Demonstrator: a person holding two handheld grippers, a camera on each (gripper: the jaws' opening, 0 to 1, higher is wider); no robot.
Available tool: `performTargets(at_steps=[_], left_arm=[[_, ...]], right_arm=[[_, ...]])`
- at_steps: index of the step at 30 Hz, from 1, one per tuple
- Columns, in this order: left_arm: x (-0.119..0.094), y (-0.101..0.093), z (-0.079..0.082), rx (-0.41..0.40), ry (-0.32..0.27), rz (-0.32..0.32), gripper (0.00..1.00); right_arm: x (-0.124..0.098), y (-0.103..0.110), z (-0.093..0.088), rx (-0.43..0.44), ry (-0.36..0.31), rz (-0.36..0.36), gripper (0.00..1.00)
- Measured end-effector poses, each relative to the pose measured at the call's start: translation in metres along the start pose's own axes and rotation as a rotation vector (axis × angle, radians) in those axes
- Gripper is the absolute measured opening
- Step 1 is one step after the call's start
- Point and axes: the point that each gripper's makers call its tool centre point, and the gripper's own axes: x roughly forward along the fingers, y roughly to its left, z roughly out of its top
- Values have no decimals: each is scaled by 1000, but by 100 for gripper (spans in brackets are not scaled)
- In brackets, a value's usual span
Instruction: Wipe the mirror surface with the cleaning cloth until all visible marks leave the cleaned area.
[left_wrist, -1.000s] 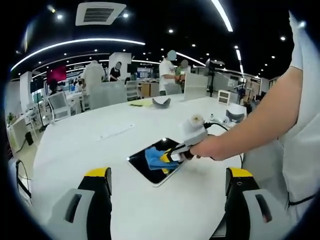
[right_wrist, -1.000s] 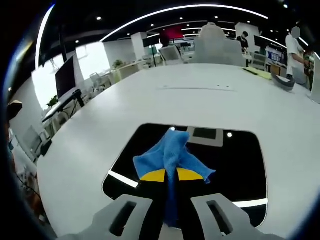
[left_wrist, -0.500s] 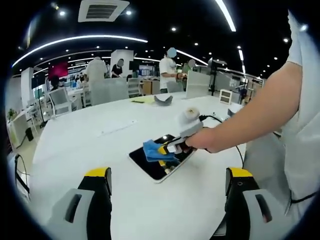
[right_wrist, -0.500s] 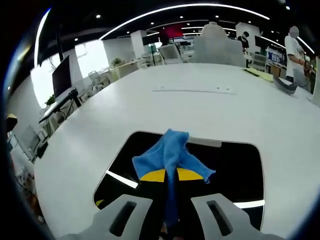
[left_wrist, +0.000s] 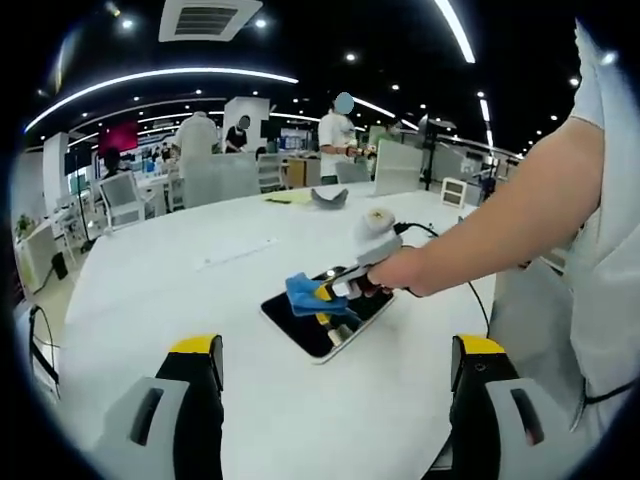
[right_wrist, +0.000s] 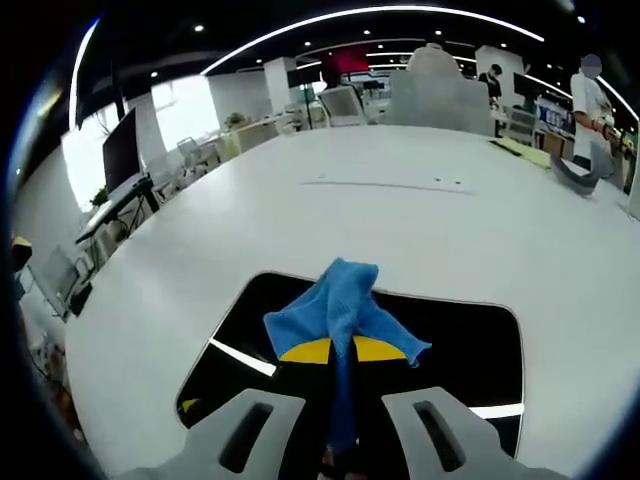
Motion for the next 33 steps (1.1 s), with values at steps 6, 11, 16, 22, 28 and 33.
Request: performTargets(at_steps=[6,11,16,22,28,33], left_arm=[[0,1,-1,2,7,2,95],[1,2,-2,0,9,0,95],[1,2,0,-1,3,1,95],[1,1,-3,1,12,-2,95],[0,1,-2,1,14,0,95],[1,2,0,5,11,1,95]], right_arm=[[3,-3,3,5,6,7,1],[2,-2,2,10,2,5,1],[3,-2,3,10,1,4,1],[3,-3,3,14,-2,1,1],[3,-3,3,14,-5,0,1],[4,-3,3,14,-5,3,1]])
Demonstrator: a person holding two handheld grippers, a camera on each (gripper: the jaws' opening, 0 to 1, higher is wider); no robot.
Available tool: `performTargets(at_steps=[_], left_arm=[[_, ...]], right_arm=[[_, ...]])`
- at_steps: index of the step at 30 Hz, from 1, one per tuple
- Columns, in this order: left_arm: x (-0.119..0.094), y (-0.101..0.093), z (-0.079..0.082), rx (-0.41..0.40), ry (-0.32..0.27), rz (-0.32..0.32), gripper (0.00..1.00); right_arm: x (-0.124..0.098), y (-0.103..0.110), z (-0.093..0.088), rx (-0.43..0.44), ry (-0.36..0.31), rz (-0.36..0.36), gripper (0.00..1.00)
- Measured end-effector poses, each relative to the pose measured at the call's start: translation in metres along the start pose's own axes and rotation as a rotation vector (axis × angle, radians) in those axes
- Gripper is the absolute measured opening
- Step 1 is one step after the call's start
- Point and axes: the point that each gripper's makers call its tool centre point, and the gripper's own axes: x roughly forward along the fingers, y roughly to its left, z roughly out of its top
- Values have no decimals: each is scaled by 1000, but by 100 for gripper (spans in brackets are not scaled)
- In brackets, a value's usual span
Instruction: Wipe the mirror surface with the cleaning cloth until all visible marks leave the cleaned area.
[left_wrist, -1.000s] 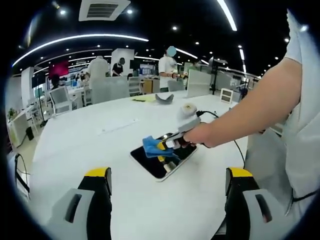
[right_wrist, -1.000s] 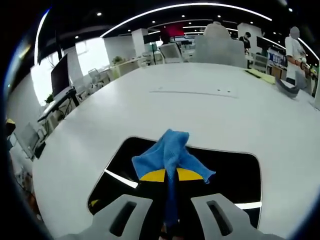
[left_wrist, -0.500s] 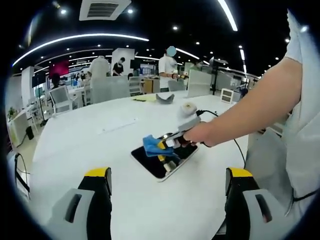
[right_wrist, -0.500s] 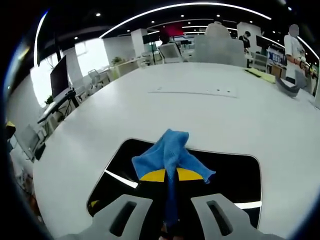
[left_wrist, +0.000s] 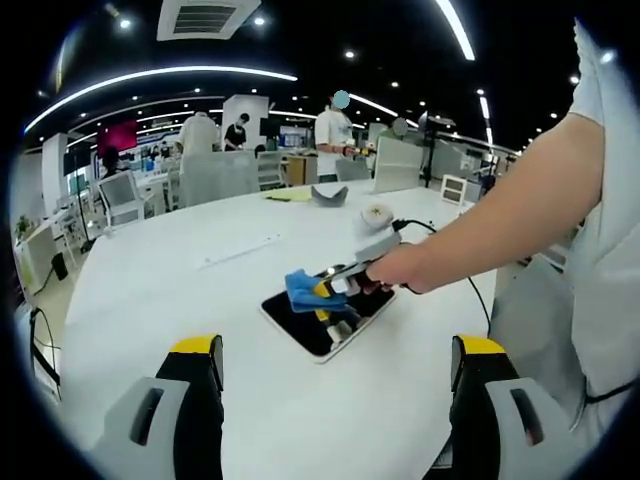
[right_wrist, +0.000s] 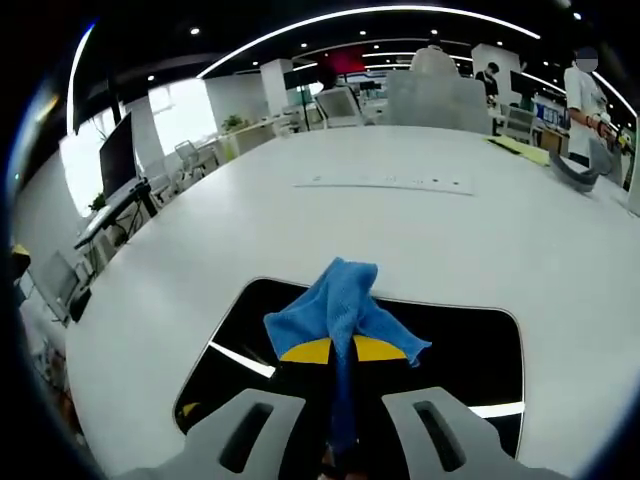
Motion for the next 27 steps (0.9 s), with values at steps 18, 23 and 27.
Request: performTargets(at_steps=[18,23,27], left_arm=[[3,-4,2,2,-2,-7,96],[4,-4,3,1,-6,-6,96],[5,-6,5,4,-8,-12,96]], right_arm=[[0,0,0,-8,0,11,1],[1,-1,1,-15,4,13,1],[3,-2,3,-16,5,13,1]])
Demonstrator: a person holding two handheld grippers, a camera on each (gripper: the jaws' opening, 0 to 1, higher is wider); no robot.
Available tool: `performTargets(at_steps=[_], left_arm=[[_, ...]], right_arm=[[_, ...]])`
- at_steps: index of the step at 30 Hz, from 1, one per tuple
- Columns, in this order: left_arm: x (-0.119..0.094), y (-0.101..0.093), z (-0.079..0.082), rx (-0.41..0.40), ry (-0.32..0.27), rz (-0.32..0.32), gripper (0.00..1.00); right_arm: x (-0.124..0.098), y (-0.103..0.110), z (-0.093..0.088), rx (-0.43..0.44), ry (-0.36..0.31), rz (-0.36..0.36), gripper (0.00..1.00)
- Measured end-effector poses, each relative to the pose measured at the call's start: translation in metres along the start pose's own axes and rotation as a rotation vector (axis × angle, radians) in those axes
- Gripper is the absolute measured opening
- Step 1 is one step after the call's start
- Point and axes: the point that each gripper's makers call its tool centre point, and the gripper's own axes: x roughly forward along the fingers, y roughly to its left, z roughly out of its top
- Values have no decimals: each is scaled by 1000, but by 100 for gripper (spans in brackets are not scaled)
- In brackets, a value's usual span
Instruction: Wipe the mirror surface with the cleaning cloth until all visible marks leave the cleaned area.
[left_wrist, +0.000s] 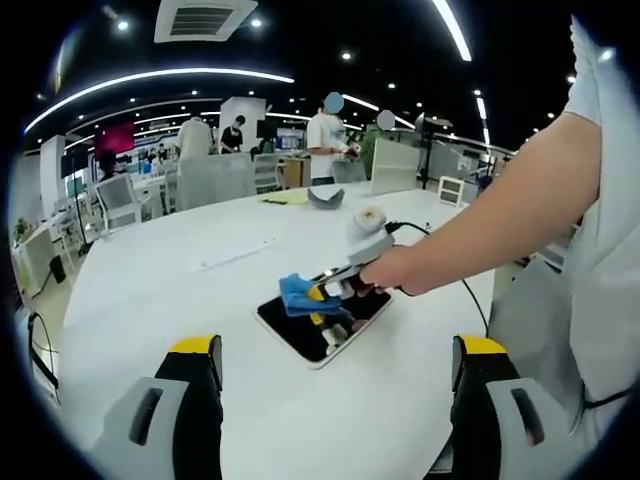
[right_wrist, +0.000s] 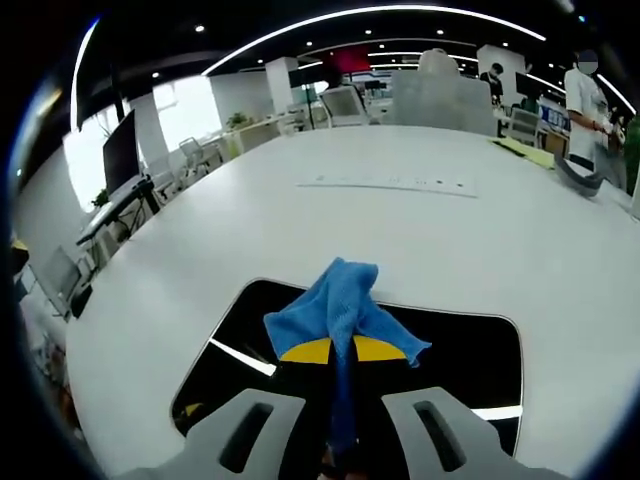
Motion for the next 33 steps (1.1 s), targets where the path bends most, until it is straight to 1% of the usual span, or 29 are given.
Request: performTargets(at_steps=[4,13,21,29,33], left_arm=[[-2,1,1,2,-2,2,96],[-3,5,-3,-3,7,12,97],[-3,6,-3,-10,7,19,97],[-1,7,-3,-19,12,22,96],[-1,9,-5,-11,20,26,96]], right_arm=[[4,-2,2,-14,-1,1,1],[8,-3,7,-24,5,6,1],[13,-2,11,-39,-6,15,1],[17,-1,15,-58,-7,44,1],[20,0,17,-41,-20,41,1]])
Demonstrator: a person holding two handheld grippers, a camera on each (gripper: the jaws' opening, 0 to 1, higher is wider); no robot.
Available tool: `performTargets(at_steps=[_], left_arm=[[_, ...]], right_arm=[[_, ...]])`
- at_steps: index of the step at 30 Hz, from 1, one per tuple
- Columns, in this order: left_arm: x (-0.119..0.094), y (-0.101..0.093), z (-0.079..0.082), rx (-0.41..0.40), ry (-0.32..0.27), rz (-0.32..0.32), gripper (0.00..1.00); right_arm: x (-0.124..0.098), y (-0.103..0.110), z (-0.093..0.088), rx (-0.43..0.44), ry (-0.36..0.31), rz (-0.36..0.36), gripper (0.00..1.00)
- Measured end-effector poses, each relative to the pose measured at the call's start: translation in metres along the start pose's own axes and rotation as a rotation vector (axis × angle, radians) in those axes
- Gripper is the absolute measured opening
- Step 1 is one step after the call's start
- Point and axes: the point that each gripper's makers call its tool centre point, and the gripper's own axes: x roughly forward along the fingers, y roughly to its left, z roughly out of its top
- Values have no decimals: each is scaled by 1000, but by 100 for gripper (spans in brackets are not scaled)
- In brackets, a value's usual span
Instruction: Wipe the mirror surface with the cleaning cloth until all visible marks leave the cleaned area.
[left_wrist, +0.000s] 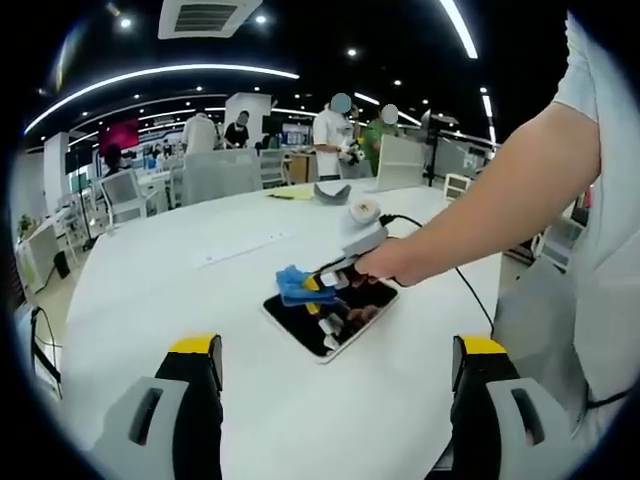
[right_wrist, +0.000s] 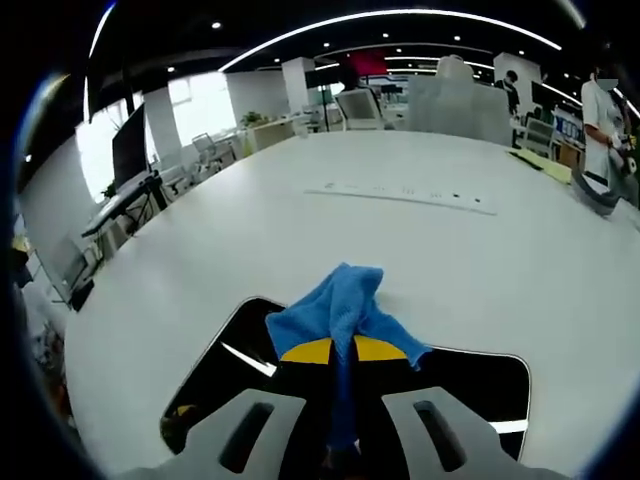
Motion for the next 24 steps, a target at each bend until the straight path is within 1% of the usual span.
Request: performTargets(at_steps=[2,4,7,9,12,16,21,24], left_arm=[[-2,4,0,-12,-6,9,96],[-6,7,2,-10,-9,17,96],[-8,11,0,-3,-2,28,96],[-9,14,-2,-7,3,36,96],[-9,14,-2,-9,3,40,96],[-8,11,-4,-8,8,33,96],[-6,10,-2,-11,1,34,96],[-5,9,-2,-9,2,31,96]], right_arm=[[2,1,2,28,-9,-3,1],[6,6,4,26,-9,7,1],[12,23,7,24,-8,51,1],[14,34,8,-4,-8,66,1],[16,39,8,-9,-16,72,1],[16,41,7,-24,-16,80,1],[15,43,7,-35,-12,93,1],[14,46,5,-56,-13,101,1]])
